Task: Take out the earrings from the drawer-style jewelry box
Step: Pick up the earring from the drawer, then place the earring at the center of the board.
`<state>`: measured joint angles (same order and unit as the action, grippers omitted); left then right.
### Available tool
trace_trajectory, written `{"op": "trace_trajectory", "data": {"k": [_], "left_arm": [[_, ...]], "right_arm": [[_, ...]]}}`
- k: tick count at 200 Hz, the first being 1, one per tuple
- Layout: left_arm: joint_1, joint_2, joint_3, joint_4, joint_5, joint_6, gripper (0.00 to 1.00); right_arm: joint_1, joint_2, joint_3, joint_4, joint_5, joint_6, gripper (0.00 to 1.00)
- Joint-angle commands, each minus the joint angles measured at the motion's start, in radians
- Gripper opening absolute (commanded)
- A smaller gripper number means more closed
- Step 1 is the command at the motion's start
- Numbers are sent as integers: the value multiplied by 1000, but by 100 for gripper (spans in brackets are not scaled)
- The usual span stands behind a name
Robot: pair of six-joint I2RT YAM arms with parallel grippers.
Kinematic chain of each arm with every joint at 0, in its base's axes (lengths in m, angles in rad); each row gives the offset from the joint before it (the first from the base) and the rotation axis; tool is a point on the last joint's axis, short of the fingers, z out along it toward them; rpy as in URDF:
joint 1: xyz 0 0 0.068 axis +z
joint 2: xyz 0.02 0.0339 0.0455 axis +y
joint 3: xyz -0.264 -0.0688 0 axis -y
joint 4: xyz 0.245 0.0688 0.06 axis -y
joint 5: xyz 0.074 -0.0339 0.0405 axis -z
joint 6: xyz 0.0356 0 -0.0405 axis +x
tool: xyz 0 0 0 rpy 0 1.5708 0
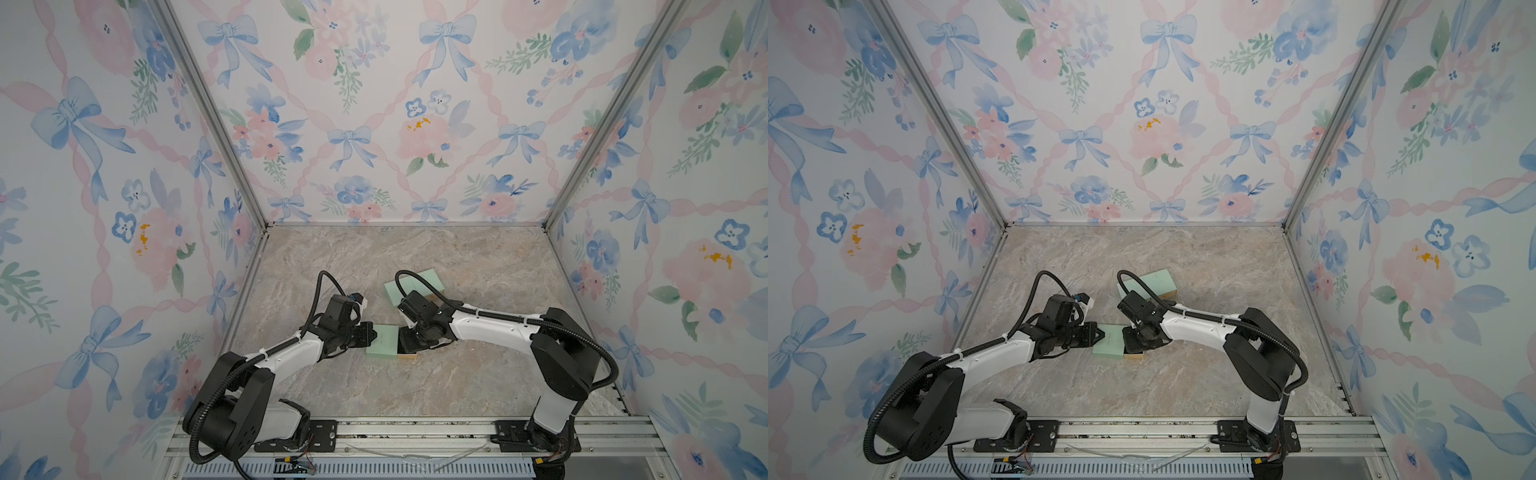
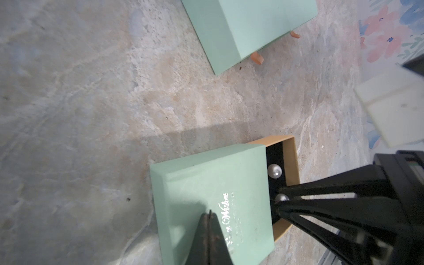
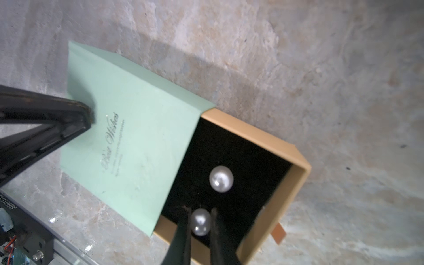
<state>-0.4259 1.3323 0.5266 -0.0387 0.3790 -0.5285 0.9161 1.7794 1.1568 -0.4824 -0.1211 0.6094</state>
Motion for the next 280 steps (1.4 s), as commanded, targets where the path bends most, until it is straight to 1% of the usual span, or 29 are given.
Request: {"op": "trace_trajectory", "data": {"k": [1,48,82,85,92,127,152,170,194,280], "left_arm": [[4,59,-57,-132,-131,-4,0],[4,61,-56,-132,-132,-3,0],[4,70,-53,-133,-130,-2,0],[4,70,-53,-133,-130,-2,0],[3,73,-51,-133,-130,-1,0],[4,73,-51,-131,-132,-2,0],[4,72,-46,-131,-131,0,0],[4,77,-43,-130,-132,-1,0],[4,84,-41,-129,-130,-1,0],[4,79,-45,-127,-132,-5,0]], "right_arm": [[-14,-37,-15,-5,-7,9,11],[-29,-68,-35,-2,-11,9,11],[-59,-120,-76,33,-29,9,10],[-63,-148,-83,38,-32,9,10],[-74,-167,-94,44,-38,39,10],[-157,-267,-163,66,-51,44,10],[-250,-306,-218,68,-83,38,10],[-309,-304,-248,74,-117,31,10],[-344,-294,-266,71,-127,22,10],[-350,-158,-287,146,-209,23,10]]}}
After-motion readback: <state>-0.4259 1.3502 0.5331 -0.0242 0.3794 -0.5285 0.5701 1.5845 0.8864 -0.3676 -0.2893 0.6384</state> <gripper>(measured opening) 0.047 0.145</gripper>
